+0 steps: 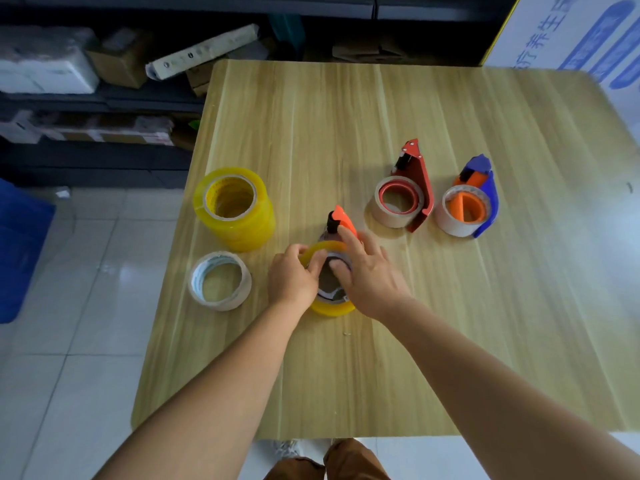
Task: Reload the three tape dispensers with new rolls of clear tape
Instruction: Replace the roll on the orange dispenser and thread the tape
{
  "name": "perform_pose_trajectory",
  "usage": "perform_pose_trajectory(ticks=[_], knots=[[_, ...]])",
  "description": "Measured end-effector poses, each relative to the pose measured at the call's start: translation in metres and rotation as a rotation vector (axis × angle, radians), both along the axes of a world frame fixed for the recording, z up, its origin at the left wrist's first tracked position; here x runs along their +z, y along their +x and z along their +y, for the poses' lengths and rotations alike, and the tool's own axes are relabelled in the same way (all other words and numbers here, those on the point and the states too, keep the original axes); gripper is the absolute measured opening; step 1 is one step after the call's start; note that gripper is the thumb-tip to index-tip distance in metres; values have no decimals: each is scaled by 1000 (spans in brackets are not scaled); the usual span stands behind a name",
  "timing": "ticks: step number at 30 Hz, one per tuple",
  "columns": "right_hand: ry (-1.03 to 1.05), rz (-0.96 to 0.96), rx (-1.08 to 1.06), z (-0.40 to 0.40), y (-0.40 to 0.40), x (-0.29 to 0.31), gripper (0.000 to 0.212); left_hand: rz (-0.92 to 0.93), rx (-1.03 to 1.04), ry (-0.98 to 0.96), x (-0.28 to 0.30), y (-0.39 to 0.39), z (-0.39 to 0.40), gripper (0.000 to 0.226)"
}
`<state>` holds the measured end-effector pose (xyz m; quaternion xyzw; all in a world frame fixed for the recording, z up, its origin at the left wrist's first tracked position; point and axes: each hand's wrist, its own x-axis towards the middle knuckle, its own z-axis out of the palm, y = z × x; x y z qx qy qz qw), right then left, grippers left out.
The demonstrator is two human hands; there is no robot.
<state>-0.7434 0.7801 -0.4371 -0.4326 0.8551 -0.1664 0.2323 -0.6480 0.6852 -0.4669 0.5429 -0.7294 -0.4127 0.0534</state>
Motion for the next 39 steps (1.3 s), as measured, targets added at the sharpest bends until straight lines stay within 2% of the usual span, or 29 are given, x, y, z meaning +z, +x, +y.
perform_pose_trajectory(ticks=[5,8,10,13,18,23,28,32,37,39], knots=[[129,-14,36,7,17,2,103,78,18,63,8,16,5,49],[179,134,97,10,27,1,115,96,43,160,12,22,6,45],[175,237,104,10,39,-3,110,114,42,208,14,24,8,44],[118,316,50,8,53,-6,92,141,53,258,17,26,13,45],[66,242,-31,11,52,-5,63,204,62,378,16,31,13,43],[103,243,-48,26,41,-5,37,210,-95,438,21,32,22,45],[27,85,-54,36,21,8,35,296,-131,304,23,31,24,45],[-44,-98,-66,42,12,32,23,332,-164,153,30,28,18,38],[-27,-351,-141,48,7,46,34,375,-205,43,43,25,9,11],[-38,-449,-186,49,10,49,38,349,-260,-46,48,23,7,9]])
